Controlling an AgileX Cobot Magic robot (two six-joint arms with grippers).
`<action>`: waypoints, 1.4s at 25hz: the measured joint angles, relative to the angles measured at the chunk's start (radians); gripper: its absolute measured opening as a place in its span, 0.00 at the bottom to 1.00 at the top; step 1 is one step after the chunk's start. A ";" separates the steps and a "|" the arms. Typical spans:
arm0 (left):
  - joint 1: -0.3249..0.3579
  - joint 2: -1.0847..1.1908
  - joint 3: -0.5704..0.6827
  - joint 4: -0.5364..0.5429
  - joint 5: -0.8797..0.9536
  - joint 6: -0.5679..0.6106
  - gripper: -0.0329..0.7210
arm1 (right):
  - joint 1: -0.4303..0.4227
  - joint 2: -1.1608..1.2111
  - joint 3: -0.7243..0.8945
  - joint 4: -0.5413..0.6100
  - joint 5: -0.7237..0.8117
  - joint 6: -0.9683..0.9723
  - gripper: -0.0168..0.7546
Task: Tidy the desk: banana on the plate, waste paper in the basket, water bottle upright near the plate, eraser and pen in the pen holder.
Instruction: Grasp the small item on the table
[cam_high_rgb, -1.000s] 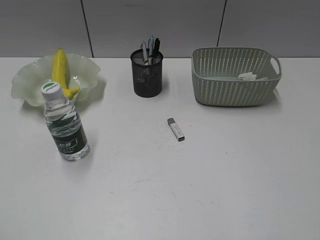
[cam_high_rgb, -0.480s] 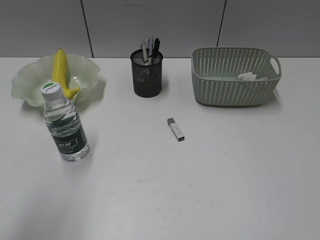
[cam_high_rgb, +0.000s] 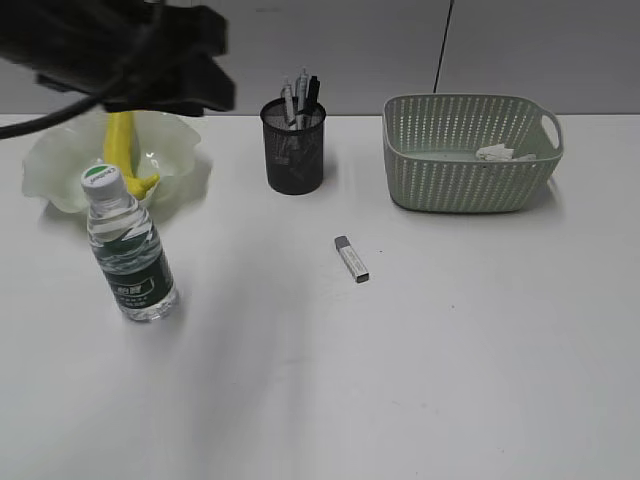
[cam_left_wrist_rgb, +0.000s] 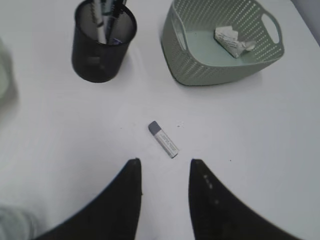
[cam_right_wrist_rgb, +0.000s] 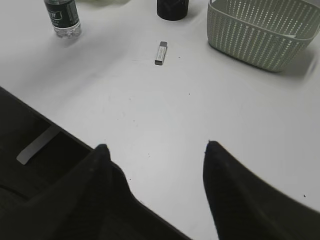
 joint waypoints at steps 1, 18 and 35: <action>-0.022 0.049 -0.036 0.000 0.003 0.000 0.37 | 0.000 0.000 0.000 -0.002 0.000 0.000 0.62; -0.143 0.810 -0.665 0.024 0.337 -0.306 0.48 | 0.000 0.000 0.001 -0.010 -0.001 0.005 0.59; -0.143 1.173 -1.199 0.116 0.681 -0.450 0.49 | 0.000 0.000 0.002 -0.011 -0.002 0.005 0.58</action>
